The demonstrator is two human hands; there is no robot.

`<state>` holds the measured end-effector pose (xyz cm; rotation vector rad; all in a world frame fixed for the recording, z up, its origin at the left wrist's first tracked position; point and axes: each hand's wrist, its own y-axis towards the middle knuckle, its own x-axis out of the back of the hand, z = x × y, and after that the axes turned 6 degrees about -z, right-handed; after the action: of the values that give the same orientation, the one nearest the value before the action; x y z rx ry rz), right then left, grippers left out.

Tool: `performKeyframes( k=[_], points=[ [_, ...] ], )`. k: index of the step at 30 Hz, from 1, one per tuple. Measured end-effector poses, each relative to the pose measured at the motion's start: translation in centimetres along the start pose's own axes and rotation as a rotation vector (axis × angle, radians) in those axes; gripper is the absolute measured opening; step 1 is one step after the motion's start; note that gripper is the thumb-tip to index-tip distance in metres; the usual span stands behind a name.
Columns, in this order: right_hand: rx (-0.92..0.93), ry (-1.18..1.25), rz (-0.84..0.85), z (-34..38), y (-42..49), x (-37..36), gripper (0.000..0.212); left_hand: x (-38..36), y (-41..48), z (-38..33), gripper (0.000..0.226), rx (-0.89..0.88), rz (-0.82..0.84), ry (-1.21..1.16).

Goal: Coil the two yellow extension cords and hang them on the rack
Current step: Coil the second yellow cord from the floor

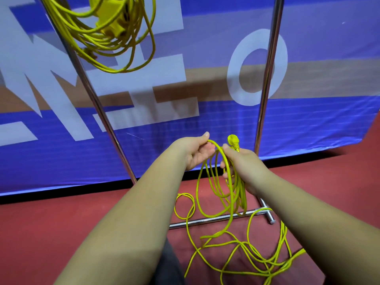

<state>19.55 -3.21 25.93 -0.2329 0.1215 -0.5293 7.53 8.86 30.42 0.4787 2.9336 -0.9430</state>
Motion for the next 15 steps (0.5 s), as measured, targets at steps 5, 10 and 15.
performKeyframes(
  k=[5, 10, 15],
  points=[
    [-0.008, 0.087, -0.040, 1.4, -0.2, 0.5, 0.045, -0.4, -0.8, 0.7, 0.032, -0.036, -0.060, 0.465],
    [0.011, 0.174, -0.080, 3.6, -0.6, 2.1, 0.034, -0.1, -2.2, 3.1, 0.028, 0.041, 0.207, 1.187],
    [-0.009, 0.294, -0.154, 5.8, -0.8, 4.2, 0.036, -2.8, -5.3, 5.7, 0.058, 0.093, 0.607, 1.622]
  ],
)
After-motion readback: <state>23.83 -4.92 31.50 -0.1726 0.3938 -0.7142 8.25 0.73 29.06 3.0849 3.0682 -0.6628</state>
